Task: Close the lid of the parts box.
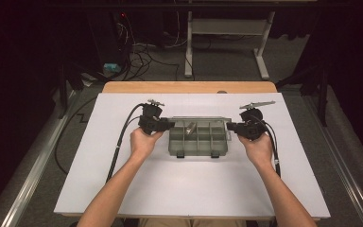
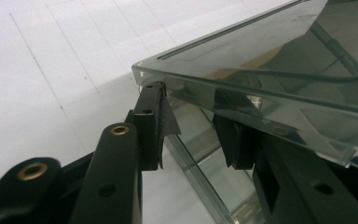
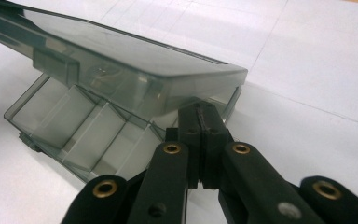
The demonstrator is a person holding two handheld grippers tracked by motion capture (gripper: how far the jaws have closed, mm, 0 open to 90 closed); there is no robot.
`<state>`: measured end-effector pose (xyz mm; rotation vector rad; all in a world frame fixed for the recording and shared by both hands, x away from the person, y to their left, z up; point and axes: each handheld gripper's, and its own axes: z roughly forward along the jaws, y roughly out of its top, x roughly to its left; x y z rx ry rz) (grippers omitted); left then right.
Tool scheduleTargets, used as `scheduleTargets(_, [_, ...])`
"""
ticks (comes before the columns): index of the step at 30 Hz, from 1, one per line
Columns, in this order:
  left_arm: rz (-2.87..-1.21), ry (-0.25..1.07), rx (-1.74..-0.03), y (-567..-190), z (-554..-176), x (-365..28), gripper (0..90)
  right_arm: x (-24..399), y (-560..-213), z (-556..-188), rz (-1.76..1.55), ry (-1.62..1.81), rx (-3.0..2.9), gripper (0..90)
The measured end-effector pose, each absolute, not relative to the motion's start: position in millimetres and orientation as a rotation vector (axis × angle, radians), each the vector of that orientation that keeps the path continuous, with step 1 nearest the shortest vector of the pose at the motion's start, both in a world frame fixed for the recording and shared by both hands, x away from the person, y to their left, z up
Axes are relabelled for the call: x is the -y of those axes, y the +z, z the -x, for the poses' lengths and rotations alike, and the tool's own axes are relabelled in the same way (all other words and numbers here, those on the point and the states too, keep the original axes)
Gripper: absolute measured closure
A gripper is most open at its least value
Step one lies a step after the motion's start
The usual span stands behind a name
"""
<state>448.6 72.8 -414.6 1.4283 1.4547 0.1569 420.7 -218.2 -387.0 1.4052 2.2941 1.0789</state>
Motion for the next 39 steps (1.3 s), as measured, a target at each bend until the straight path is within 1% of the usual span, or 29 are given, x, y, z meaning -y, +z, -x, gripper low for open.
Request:
scheduleTargets(6, [-1.419, 0.140, -1.452, -417.4, -441.8, -73.9, 63.3, 220.1, -386.3, -418.1, -1.400, 1.077, -2.299, 90.0])
scheduleTargets(19, [-1.401, 0.086, -1.414, -410.7, -425.5, -79.5, 67.5, 221.7, -386.5, -411.3, -1.373, 1.100, -2.320, 89.8])
scheduleTargets(29, [-1.412, 0.101, -1.387, -408.4, -414.4, -81.7, 68.3, 227.2, -390.3, -403.7, -1.353, 1.126, -2.331, 88.9])
scheduleTargets(39, [-1.427, 0.121, -1.399, -410.2, -406.9, -91.3, 68.3, 227.1, -389.0, -398.2, -1.330, 1.140, -2.341, 88.6])
